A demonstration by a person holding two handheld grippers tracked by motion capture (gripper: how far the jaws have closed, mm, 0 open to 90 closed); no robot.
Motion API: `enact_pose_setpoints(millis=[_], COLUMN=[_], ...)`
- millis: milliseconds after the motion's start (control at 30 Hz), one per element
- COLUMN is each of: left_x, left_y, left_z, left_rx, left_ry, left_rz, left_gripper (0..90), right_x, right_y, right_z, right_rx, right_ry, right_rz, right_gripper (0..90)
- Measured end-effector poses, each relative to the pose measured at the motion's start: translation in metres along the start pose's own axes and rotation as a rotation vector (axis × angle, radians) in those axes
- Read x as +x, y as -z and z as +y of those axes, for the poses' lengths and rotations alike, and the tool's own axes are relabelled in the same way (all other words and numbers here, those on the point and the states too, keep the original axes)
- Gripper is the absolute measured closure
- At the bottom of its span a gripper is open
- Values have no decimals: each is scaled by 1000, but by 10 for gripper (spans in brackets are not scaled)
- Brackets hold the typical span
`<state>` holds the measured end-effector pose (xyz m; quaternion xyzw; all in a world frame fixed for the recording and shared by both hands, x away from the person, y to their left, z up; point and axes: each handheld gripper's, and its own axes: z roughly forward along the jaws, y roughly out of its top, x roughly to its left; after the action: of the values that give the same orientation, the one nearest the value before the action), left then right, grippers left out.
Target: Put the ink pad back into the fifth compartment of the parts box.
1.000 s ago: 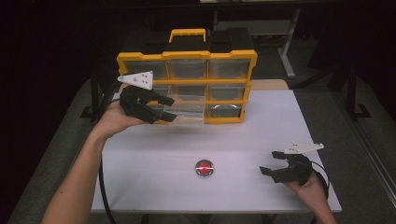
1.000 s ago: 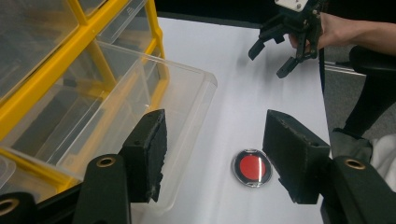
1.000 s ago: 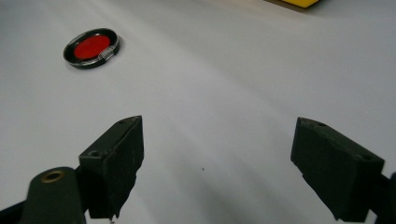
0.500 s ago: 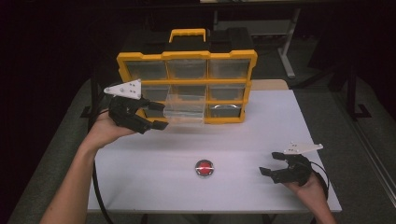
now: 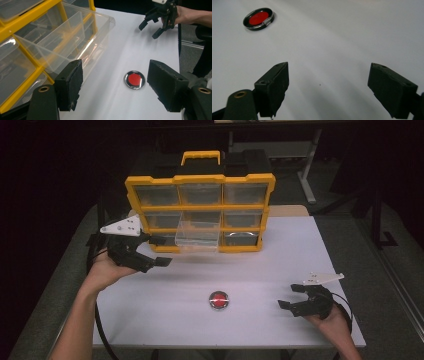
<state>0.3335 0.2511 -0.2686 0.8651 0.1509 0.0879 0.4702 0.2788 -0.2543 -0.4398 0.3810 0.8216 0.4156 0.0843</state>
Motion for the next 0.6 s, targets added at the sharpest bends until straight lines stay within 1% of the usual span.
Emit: enact_pose_setpoints(millis=[133, 167, 233, 367, 500, 600], left_x=[-4, -5, -7, -12, -18, -23], left_y=[1, 1, 0, -2, -2, -3], left_z=[-7, -9, -14, -26, -37, -44], left_rx=[-13, -17, -12, -10, -28, -31], left_ry=[1, 2, 7, 21, 42, 53], left_rz=[10, 6, 9, 24, 27, 41], left_gripper=[281, 282, 282, 280, 278, 266], right_x=[0, -1, -2, -3, -2, 0], right_y=[1, 1, 1, -1, -2, -3], right_z=[1, 1, 0, 0, 1, 1], right_rx=[0, 1, 4, 14, 21, 24], right_ry=[-9, -8, -11, -12, -5, -12], right_rz=[6, 6, 6, 6, 9, 13], right_gripper=[162, 162, 162, 162, 163, 164])
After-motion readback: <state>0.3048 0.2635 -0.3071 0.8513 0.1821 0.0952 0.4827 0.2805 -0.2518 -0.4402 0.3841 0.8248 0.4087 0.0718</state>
